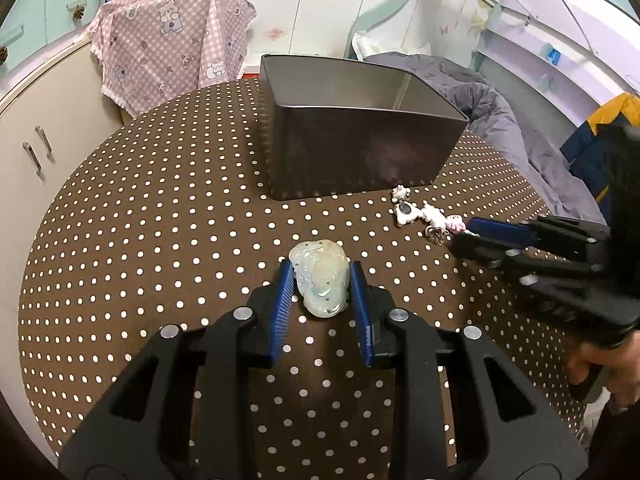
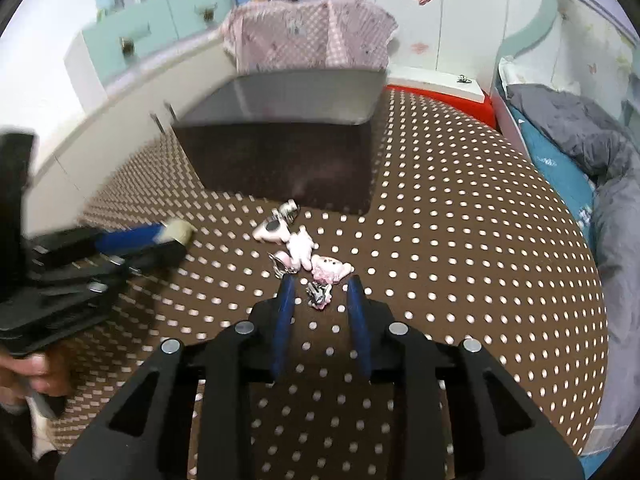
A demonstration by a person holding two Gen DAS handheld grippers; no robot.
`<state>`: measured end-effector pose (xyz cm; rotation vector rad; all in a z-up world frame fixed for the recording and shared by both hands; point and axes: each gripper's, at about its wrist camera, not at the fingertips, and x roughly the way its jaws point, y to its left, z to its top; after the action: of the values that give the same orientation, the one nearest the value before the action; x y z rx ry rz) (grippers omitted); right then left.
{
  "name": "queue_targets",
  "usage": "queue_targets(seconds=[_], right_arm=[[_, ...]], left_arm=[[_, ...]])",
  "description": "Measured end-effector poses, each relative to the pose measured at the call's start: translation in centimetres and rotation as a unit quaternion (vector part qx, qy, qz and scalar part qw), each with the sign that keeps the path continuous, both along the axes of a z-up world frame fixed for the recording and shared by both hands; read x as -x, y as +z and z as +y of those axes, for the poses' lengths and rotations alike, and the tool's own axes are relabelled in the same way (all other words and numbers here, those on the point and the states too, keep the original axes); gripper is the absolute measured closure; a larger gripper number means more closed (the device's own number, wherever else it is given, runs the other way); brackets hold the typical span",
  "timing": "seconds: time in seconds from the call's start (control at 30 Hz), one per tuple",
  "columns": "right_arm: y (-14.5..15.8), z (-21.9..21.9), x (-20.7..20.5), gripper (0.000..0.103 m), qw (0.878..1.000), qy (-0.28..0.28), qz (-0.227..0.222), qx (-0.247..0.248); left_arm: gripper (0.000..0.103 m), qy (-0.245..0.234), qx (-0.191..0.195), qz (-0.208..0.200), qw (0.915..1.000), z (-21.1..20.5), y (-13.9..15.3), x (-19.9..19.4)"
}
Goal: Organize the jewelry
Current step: 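Carry the jade pendant and pink charm over the grey box and release both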
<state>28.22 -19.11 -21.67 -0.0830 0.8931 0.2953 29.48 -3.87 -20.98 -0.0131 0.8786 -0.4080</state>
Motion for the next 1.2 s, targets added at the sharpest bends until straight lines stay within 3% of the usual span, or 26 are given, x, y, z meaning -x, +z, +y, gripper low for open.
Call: queue_targets(seconds=[0.07, 0.2, 0.33, 0.57, 0.83, 1.0, 1.2], right_arm=[[0.2, -0.2, 0.1, 0.091, 1.0, 0.001, 0.005, -0.008], [1.4, -1.5, 1.0, 0.091, 0.999, 0.0, -0.003, -0.032], [4.5, -2.7, 1.6, 0.091, 0.998, 0.002, -0.032, -0.055], [11.6, -3.3, 1.5, 0.091, 0.992, 0.019, -0.105, -0.071], [18.4, -2.8, -0.3, 0.091, 0.98, 0.038, -0.178, -0.078], [19.5, -3.0, -2.0, 0.091, 0.978, 0.041, -0.181, -0.095], [18.5, -2.6, -4.2, 0.091, 0.981, 0.036, -0.157, -0.105]], left_arm=[[0.075, 0.001, 0.001, -0.002, 1.0, 0.0, 0.0, 0.2], [0.075, 0.002, 0.0, -0.012, 0.9999, 0.4, 0.6, 0.9], [0.075, 0.003, 0.004, -0.03, 0.9995, 1.0, 2.1, 1.5], [0.075, 0.003, 0.01, -0.091, 0.9958, 2.1, 7.3, 2.3], [0.075, 0.004, 0.019, -0.17, 0.9852, 2.5, 14.2, 1.8], [0.075, -0.005, 0.028, -0.199, 0.9797, 1.5, 17.2, 0.6], [0.075, -0.007, 0.047, -0.176, 0.9832, 0.5, 17.6, -2.5]])
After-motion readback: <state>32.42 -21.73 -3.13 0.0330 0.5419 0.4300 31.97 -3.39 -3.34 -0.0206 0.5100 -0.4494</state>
